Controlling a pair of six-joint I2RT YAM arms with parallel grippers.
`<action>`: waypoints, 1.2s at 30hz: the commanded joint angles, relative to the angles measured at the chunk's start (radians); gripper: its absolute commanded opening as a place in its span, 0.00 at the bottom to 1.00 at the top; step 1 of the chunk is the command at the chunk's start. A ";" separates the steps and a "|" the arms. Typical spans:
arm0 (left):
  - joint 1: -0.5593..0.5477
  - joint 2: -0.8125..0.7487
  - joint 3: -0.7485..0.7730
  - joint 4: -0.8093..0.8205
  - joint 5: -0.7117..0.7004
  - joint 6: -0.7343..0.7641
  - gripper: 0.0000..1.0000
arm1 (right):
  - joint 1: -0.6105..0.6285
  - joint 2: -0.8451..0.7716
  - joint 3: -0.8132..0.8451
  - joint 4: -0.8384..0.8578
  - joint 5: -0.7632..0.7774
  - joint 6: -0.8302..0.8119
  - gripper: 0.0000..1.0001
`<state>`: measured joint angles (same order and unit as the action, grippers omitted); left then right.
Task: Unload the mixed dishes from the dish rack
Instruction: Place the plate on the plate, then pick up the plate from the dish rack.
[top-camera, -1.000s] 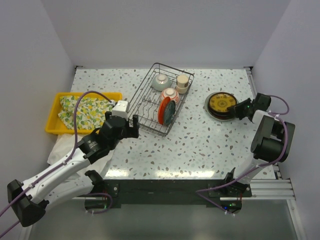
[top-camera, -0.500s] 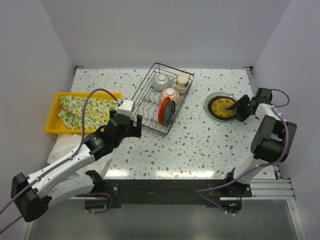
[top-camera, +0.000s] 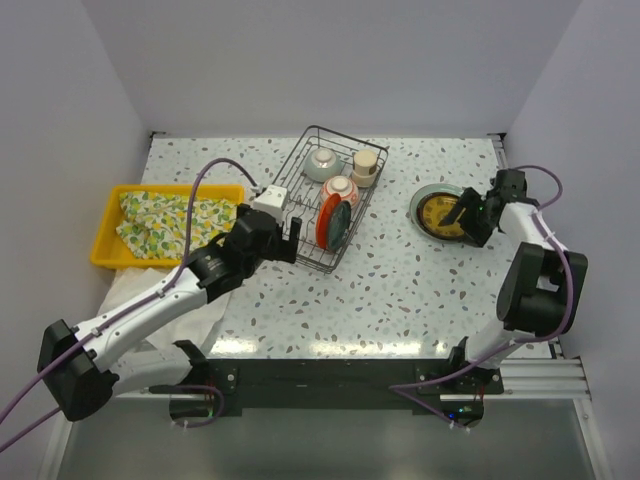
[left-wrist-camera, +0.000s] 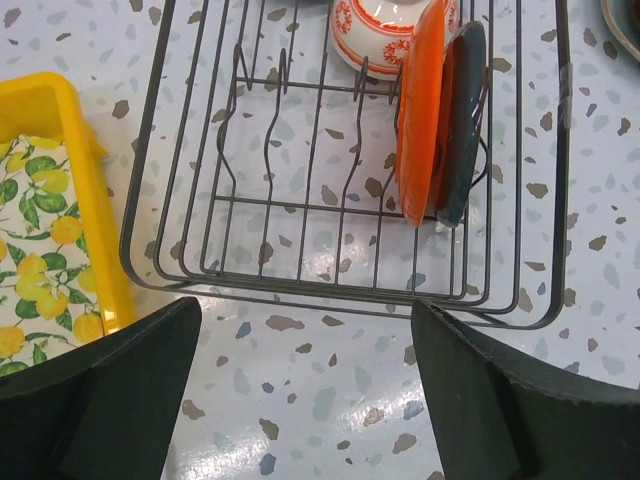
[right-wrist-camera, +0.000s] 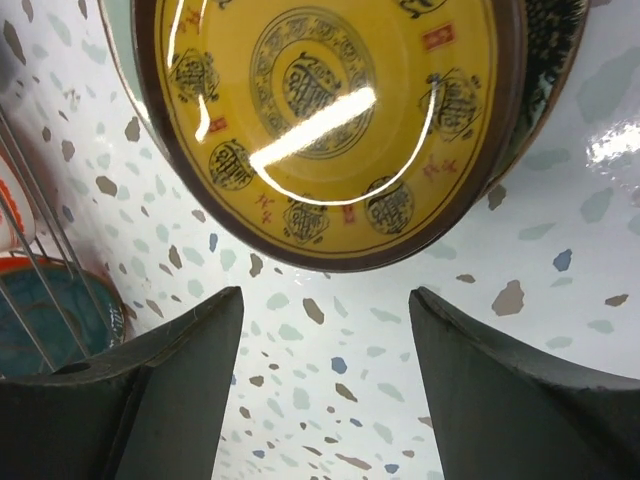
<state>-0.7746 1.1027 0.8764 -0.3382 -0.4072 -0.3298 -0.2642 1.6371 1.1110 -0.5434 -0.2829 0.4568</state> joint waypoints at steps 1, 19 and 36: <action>0.001 0.042 0.082 0.059 0.011 0.034 0.91 | 0.049 -0.130 -0.002 -0.021 0.051 -0.033 0.72; 0.000 0.433 0.384 0.094 0.021 0.040 0.82 | 0.203 -0.704 -0.399 0.008 0.036 0.008 0.88; -0.002 0.701 0.588 0.045 -0.110 0.129 0.39 | 0.203 -0.820 -0.547 0.053 -0.035 0.011 0.92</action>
<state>-0.7746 1.7782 1.3964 -0.3031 -0.4587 -0.2417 -0.0635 0.8284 0.5777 -0.5327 -0.2844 0.4686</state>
